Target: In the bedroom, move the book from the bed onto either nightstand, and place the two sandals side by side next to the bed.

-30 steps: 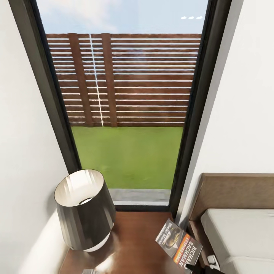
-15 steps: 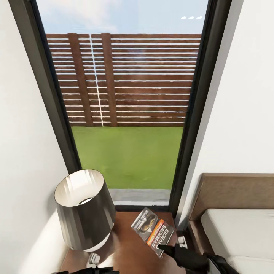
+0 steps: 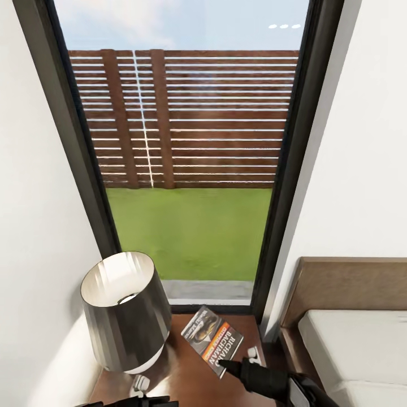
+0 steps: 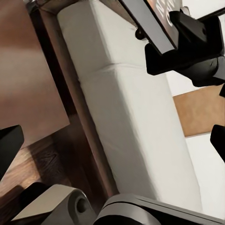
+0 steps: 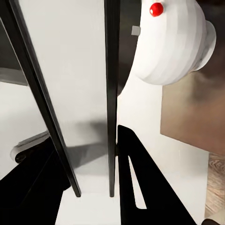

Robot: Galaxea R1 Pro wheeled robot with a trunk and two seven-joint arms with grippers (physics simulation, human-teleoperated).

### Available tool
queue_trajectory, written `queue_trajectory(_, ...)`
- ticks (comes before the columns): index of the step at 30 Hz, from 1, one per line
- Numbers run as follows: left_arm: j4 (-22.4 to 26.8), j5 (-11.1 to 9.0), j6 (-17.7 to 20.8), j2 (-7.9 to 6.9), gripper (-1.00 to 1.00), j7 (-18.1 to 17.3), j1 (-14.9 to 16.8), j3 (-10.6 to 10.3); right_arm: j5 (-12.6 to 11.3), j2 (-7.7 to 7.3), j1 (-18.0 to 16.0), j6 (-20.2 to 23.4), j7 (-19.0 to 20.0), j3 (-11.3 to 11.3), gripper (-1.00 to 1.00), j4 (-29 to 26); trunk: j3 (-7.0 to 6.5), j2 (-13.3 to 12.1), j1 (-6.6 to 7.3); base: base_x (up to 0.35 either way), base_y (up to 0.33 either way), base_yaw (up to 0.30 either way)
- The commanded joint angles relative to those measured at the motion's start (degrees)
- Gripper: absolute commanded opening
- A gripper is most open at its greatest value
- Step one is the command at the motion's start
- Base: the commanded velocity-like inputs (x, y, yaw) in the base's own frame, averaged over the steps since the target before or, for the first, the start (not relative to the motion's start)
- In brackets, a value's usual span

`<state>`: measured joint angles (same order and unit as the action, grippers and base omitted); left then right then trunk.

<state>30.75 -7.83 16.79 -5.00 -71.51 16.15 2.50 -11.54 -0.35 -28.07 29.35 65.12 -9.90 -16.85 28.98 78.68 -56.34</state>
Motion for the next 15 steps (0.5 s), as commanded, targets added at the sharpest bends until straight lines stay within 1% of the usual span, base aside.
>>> queue_trajectory(1, 0.01, -0.23, 0.6, 0.11, 1.0, -0.21, 0.03, 0.05, -0.75, 0.04, -0.04, 0.45, -0.63, -0.01, -1.0, -0.13, 0.06, 0.03, 0.0, 0.0, 0.0, 0.0)
queue_trajectory(4, -0.04, -0.36, 0.56, 0.26, 1.0, -0.28, 0.03, 0.07, -3.41, 0.06, -0.05, 0.45, -2.43, -0.08, -1.0, -0.3, 0.06, 0.03, 0.0, 0.0, 0.0, 0.0)
queue_trajectory(6, -0.11, -0.41, 0.48, 0.28, 1.0, -0.29, 0.03, 0.16, -7.01, -0.02, -0.06, 0.45, -3.22, -0.1, -1.0, -0.34, 0.06, 0.03, 0.0, 0.0, 0.0, 0.0)
queue_trajectory(7, -0.12, -0.41, 0.47, 0.27, 1.0, -0.29, 0.03, 0.18, -8.03, -0.03, -0.06, 0.45, -3.33, -0.1, -1.0, -0.35, 0.06, 0.03, 0.0, 0.0, 0.0, 0.0)
queue_trajectory(8, -0.13, -0.42, 0.46, 0.27, 1.0, -0.3, 0.03, 0.2, -10.02, -0.05, -0.06, 0.47, -3.49, -0.11, -1.0, -0.36, 0.06, 0.03, 0.0, 0.0, 0.0, 0.0)
queue_trajectory(9, -0.15, -0.43, 0.45, 0.26, 1.0, -0.3, 0.03, 0.21, -12.75, -0.09, -0.06, 0.5, -3.63, -0.11, -1.0, -0.34, 0.06, 0.03, 0.0, 0.0, 0.0, 0.0)
queue_trajectory(11, -0.27, -0.43, 0.44, 0.31, 1.0, -0.24, 0.03, 0.22, -15.55, -0.14, -0.06, 0.57, -3.73, -0.11, -1.0, -0.23, 0.06, 0.03, 0.0, 0.0, 0.0, 0.0)
queue_trajectory(13, -0.31, -0.43, 0.43, 0.28, 1.0, -0.22, 0.03, 0.23, -16.47, -0.16, -0.06, 0.92, -3.75, -0.11, -1.0, -0.08, 0.06, 0.03, 0.0, 0.0, 0.0, 0.0)
queue_trajectory(15, -0.32, -0.44, 0.43, 0.26, 1.0, -0.23, 0.03, 0.23, -16.85, -0.14, -0.06, 2.47, -3.76, -0.12, -1.0, 0.05, 0.06, 0.03, 0.0, 0.0, 0.0, 0.0)
